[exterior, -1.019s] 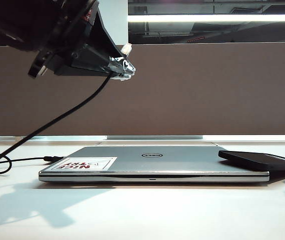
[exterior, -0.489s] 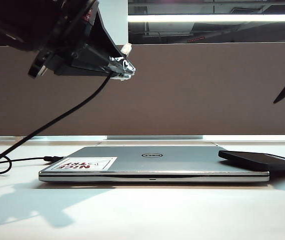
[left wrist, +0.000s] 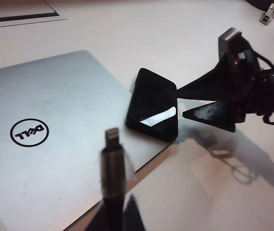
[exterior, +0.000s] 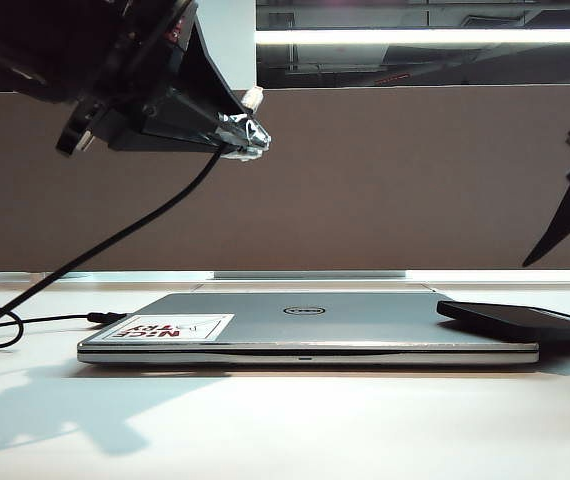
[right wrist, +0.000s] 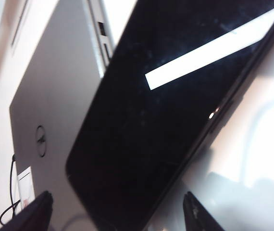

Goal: Pick up the charging cable and the phone, plug the charging cable into the charging port on the phone, and finally place them back on the table.

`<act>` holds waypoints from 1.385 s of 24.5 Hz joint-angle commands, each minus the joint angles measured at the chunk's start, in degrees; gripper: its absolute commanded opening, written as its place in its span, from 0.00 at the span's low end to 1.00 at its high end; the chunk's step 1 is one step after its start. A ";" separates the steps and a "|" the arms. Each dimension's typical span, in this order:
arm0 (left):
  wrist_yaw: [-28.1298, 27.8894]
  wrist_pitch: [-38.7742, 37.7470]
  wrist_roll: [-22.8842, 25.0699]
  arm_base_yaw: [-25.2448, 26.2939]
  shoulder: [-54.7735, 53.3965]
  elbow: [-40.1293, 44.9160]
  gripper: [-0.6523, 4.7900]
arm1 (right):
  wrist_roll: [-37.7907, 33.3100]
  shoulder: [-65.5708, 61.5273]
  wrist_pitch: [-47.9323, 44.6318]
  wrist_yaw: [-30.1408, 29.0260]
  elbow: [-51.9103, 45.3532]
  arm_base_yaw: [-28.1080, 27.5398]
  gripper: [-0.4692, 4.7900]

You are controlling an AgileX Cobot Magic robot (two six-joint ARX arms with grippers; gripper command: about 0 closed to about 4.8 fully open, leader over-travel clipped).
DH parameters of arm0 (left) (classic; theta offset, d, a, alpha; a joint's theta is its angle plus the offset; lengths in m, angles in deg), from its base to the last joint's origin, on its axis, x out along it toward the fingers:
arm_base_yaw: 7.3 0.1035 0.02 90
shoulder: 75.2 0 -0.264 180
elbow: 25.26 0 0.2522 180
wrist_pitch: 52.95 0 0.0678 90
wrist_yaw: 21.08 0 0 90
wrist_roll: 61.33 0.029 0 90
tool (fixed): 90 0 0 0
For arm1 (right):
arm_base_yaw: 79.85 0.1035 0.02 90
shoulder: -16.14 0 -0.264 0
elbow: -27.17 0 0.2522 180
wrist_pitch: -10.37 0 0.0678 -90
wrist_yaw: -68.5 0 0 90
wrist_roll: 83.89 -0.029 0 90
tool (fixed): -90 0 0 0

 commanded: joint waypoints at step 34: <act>0.04 0.37 0.07 0.04 0.24 -0.20 0.11 | -0.28 -21.14 -24.46 -3.17 0.46 0.04 0.78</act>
